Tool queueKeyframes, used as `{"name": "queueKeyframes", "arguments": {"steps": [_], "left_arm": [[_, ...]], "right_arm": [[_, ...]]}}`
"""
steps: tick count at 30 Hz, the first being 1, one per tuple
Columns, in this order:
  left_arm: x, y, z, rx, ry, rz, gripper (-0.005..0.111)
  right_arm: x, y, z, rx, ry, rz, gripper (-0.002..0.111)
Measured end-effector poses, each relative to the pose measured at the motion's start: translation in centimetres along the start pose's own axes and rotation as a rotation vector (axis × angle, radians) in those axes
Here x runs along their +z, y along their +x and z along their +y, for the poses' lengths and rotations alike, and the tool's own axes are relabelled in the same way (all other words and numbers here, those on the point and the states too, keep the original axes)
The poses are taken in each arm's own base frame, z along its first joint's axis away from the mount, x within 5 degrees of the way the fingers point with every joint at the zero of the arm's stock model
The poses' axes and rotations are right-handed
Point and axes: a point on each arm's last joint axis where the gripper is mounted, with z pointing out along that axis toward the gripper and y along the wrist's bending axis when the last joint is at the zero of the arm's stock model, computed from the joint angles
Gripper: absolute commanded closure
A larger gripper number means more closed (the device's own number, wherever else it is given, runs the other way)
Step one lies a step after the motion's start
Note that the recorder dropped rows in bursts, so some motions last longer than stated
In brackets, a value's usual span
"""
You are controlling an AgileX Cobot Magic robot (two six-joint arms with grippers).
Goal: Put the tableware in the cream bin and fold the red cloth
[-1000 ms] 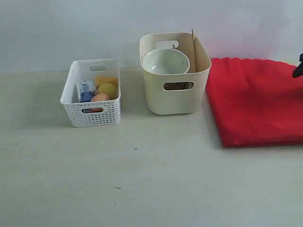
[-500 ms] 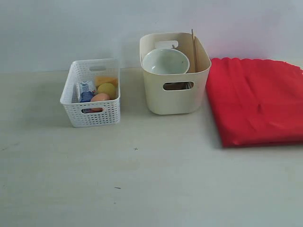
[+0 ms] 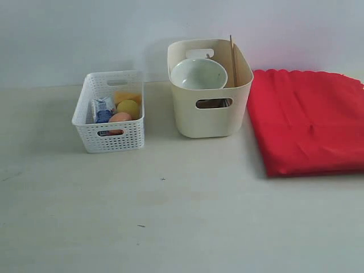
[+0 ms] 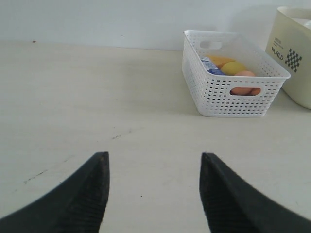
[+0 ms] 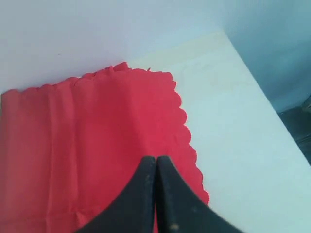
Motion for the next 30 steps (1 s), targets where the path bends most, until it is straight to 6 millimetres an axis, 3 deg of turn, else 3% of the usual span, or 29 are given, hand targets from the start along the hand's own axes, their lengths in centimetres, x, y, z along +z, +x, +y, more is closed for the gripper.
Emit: {"name": "queueKeyframes", "arguments": {"steps": [11, 12, 18, 25, 30], "left_arm": [[0.0, 0.0, 0.0, 0.0, 0.0, 0.0, 0.052], [0.0, 0.0, 0.0, 0.0, 0.0, 0.0, 0.052], [0.0, 0.0, 0.0, 0.0, 0.0, 0.0, 0.052], [0.0, 0.0, 0.0, 0.0, 0.0, 0.0, 0.052], [0.0, 0.0, 0.0, 0.0, 0.0, 0.0, 0.052]], "right_arm": [[-9.4, 4.8, 2.0, -0.083, -0.028, -0.18, 0.108], [-11.1, 5.6, 2.4, -0.096, -0.037, -0.211, 0.108], [-17.2, 10.0, 3.7, -0.12, -0.055, -0.328, 0.108], [-18.1, 17.4, 6.3, -0.187, -0.246, -0.379, 0.108], [-20.2, 20.4, 7.3, -0.261, -0.325, -0.474, 0.108]]}}
